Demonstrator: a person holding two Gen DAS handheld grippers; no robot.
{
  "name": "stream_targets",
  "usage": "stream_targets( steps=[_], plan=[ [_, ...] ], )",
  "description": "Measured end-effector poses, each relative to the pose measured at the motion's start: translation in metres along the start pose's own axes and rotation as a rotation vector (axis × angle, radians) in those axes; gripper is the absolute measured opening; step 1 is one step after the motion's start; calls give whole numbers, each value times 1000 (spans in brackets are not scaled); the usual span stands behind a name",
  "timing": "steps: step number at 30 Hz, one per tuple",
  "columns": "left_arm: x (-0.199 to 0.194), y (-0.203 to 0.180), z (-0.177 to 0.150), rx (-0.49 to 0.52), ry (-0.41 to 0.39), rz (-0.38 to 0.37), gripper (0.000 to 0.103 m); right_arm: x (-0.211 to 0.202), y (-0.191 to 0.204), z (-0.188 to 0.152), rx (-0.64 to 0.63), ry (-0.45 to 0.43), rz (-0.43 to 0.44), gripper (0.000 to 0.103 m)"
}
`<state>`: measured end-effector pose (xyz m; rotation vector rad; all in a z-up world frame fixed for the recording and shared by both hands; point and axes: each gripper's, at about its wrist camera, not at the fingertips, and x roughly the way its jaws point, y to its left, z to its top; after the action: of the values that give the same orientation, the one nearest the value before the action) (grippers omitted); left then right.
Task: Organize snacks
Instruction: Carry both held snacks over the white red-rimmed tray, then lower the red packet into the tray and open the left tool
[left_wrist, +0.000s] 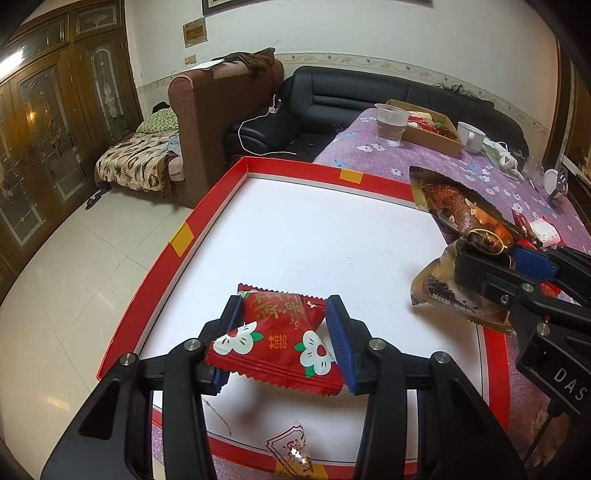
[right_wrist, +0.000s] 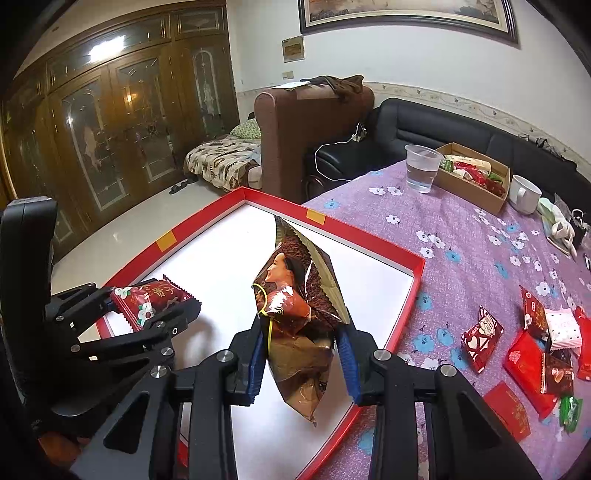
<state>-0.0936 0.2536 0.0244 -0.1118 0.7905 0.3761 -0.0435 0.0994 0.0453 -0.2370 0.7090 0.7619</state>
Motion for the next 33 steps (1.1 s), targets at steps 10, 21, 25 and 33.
stream_targets(
  steps=[10, 21, 25, 33],
  plan=[
    [3, -1, -1, 2, 12, 2, 44, 4, -3, -1, 5, 11, -6, 35],
    [5, -2, 1, 5, 16, 7, 45, 5, -4, -1, 2, 18, -7, 37],
    [5, -2, 1, 3, 16, 13, 45, 5, -4, -2, 1, 16, -9, 38],
    [4, -1, 2, -4, 8, 22, 45, 3, -4, -2, -5, 13, -17, 39]
  ],
)
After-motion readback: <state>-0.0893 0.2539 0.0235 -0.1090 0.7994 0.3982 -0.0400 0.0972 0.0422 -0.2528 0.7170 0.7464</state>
